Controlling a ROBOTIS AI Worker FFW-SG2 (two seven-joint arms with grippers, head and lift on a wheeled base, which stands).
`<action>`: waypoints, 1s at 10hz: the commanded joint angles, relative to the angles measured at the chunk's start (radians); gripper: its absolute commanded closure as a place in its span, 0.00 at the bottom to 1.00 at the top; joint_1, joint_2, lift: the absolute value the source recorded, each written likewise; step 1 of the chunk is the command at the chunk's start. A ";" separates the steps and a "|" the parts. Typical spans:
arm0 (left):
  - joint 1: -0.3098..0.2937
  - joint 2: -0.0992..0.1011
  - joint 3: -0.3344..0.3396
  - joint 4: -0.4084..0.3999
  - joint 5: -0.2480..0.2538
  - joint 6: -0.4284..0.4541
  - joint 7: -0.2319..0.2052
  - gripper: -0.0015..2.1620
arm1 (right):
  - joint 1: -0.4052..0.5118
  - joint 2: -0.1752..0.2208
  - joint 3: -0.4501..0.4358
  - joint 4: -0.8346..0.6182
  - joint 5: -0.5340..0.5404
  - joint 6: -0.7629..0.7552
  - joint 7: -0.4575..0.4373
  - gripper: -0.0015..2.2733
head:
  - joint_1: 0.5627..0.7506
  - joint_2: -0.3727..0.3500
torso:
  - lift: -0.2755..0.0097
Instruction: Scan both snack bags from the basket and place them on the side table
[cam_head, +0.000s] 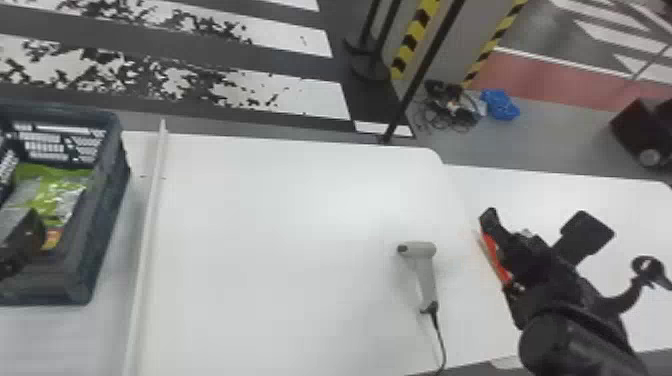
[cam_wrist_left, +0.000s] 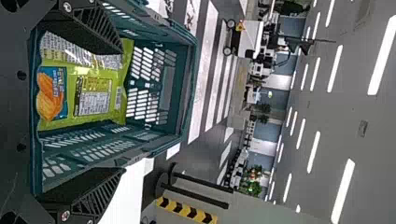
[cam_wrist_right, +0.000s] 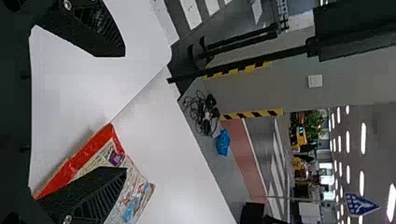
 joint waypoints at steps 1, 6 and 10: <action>0.002 -0.003 0.000 -0.003 0.000 0.000 0.000 0.05 | 0.100 0.024 0.149 -0.118 0.067 -0.091 0.000 0.03 | 0.70 0.03 | 0.70; 0.008 -0.015 -0.004 -0.012 -0.008 0.003 0.000 0.05 | 0.245 0.043 0.573 -0.135 0.321 -0.404 -0.075 0.03 | 0.70 0.42 | 0.70; 0.011 -0.025 -0.006 -0.026 -0.012 0.015 0.000 0.05 | 0.304 0.043 0.703 -0.048 0.390 -0.641 -0.161 0.03 | 0.70 0.58 | 0.70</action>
